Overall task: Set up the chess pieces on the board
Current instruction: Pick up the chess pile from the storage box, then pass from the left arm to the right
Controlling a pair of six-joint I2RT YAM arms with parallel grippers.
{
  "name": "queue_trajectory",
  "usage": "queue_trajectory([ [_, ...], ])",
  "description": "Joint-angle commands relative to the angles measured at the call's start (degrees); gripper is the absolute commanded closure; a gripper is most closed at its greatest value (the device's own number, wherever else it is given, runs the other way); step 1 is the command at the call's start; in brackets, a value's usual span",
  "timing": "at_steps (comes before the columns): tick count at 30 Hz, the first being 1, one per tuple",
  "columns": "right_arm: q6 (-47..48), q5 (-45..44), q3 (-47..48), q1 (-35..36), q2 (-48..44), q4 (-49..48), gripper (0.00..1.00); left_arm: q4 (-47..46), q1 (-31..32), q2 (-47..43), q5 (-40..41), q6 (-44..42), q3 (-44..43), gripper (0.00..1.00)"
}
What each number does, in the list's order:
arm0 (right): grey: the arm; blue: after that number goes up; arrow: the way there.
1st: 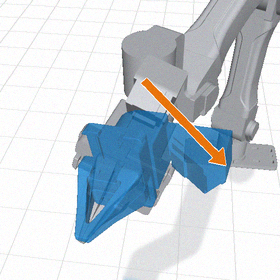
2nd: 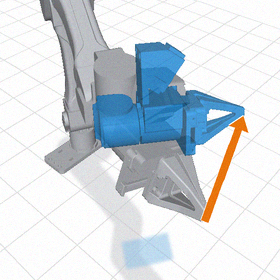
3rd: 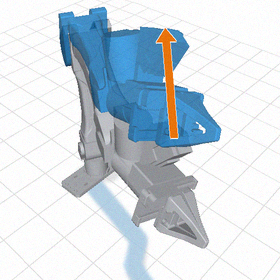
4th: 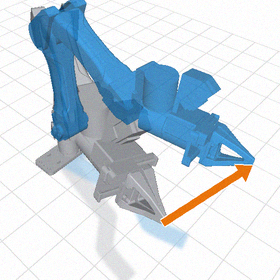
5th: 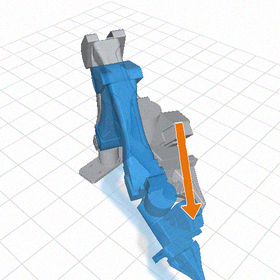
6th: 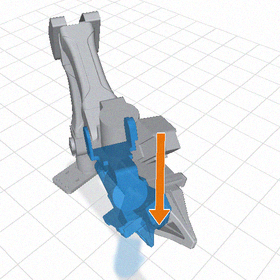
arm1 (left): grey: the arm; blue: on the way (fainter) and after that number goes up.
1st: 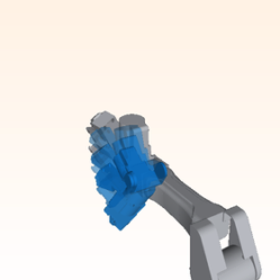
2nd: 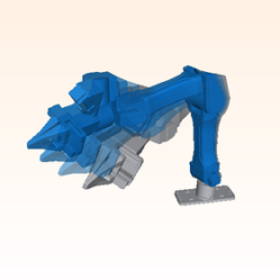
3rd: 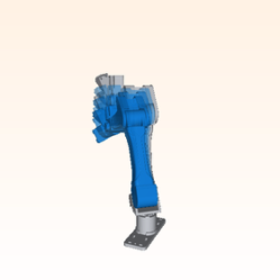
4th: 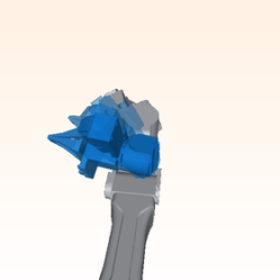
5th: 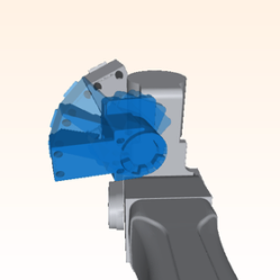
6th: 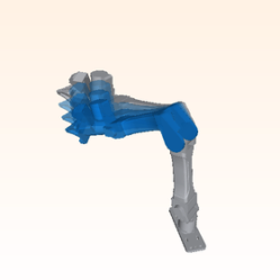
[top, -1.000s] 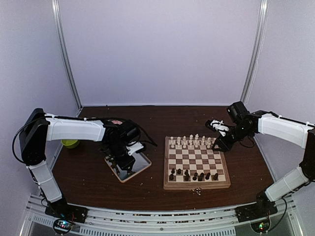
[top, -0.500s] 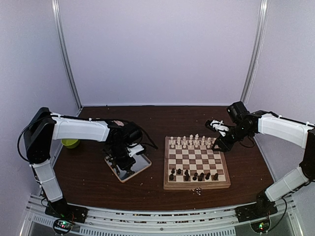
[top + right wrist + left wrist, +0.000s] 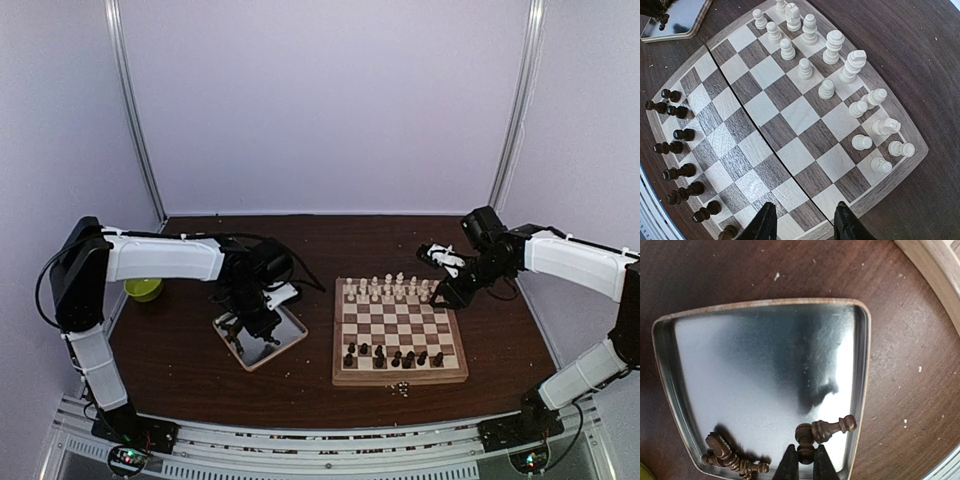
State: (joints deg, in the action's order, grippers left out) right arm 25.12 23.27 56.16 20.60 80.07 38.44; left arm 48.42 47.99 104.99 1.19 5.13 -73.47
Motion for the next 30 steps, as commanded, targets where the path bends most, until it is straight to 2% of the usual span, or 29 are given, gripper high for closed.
queue_trajectory([
  [1,-0.9,3.5,2.4,0.2,-1.8,0.9,0.6,-0.4,-0.5,-3.1,-1.3,0.9,-2.4,0.92],
  [8,-1.9,7.0,5.3,1.5,-3.0,1.9,0.6,-4.0,-2.0,-4.8,-3.9,3.3,-2.4,0.93],
  [12,-6.8,9.9,7.4,1.8,-2.6,-2.0,0.59,-8.4,-2.7,-5.4,-7.8,7.1,-3.8,0.93],
  [21,-20.4,21.2,20.9,4.9,12.0,-2.9,0.58,-19.6,-2.7,-5.7,-12.7,18.9,-6.3,0.91],
  [30,-27.8,24.0,23.6,11.8,18.6,-7.6,0.59,-24.8,-2.7,-6.2,-17.4,24.5,-5.2,0.9],
])
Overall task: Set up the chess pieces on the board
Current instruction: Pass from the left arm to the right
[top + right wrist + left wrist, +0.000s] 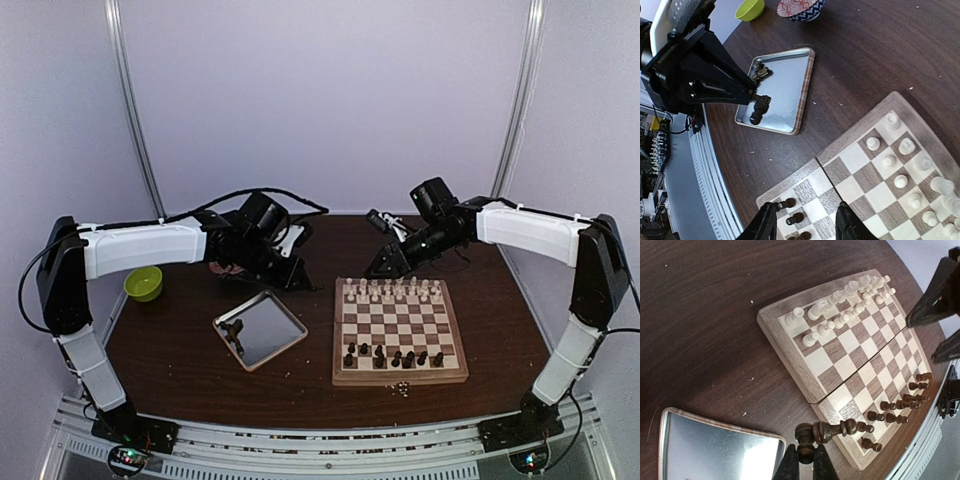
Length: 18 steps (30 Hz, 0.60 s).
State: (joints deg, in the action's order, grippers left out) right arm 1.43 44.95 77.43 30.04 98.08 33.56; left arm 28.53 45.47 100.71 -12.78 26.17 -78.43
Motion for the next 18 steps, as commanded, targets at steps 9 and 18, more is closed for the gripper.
queue_trajectory([
  [9,-7.6,2.2,8.1,7.2,6.5,-4.3,0.58,-5.6,-0.2,-2.3,-4.5,4.6,0.4,0.9],
  [18,-10.1,3.6,10.4,9.0,10.9,-5.8,0.58,-5.7,-0.2,-2.4,-4.8,4.6,0.7,0.9],
])
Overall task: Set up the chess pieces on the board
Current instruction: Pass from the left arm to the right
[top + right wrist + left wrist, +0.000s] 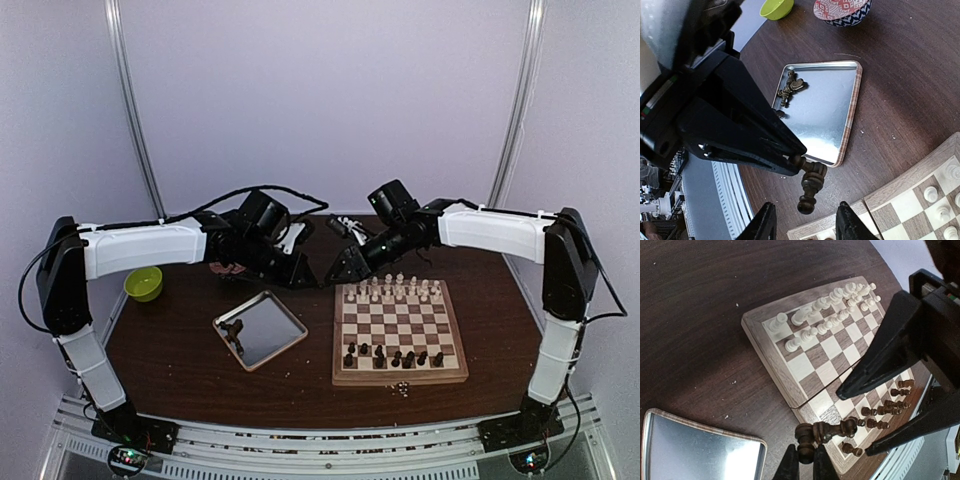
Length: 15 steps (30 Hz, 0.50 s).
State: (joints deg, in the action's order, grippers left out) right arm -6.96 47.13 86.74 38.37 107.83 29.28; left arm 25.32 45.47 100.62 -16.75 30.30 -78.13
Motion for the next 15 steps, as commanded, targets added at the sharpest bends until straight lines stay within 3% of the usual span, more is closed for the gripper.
queue_trajectory([
  [1,-2.0,1.5,0.9,0.8,1.3,-1.7,0.59,-2.5,-0.2,-2.3,-0.8,0.5,0.3,0.9],
  [7,-3.6,3.1,0.5,0.7,2.4,-3.2,0.6,-2.6,-0.2,-2.2,-0.8,0.4,0.4,0.9],
  [15,-6.1,5.6,-0.2,0.7,3.7,-5.9,0.78,-3.1,-0.1,-2.1,-0.7,0.6,0.8,0.9],
])
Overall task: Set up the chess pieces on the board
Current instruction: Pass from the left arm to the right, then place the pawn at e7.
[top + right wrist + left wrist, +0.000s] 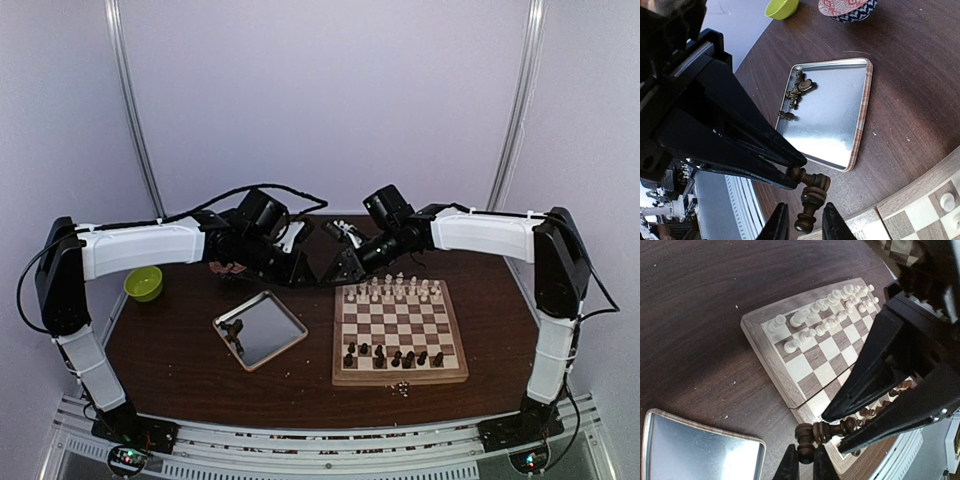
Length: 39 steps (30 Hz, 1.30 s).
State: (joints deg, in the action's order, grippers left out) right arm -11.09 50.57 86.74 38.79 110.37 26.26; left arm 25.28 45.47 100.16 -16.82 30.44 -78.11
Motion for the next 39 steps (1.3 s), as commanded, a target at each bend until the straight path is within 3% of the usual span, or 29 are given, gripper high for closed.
queue_trajectory([
  [1,-2.3,2.2,-0.4,0.3,1.2,-3.2,0.81,-3.2,-0.1,-1.6,-0.6,0.5,0.8,0.9],
  [6,-2.3,1.9,-1.3,0.2,0.8,-3.5,0.91,-3.4,-0.2,-1.3,-0.5,0.4,0.8,0.9],
  [10,0.9,0.8,-2.5,-1.1,-1.0,-0.8,0.93,-2.4,-0.1,-1.4,0.9,-0.3,0.8,0.9],
  [23,29.8,-12.6,-12.0,-11.5,-14.2,22.2,0.91,-2.7,0.2,-0.1,0.0,-5.4,1.2,0.9],
  [30,40.6,-19.5,-13.3,-9.5,-17.5,29.2,0.91,-1.7,0.5,2.3,-0.9,-7.1,-1.1,0.89],
  [39,45.2,-27.4,-13.8,-1.6,-15.4,30.1,0.9,-0.8,0.8,1.3,-0.4,-7.8,-0.3,0.89],
])
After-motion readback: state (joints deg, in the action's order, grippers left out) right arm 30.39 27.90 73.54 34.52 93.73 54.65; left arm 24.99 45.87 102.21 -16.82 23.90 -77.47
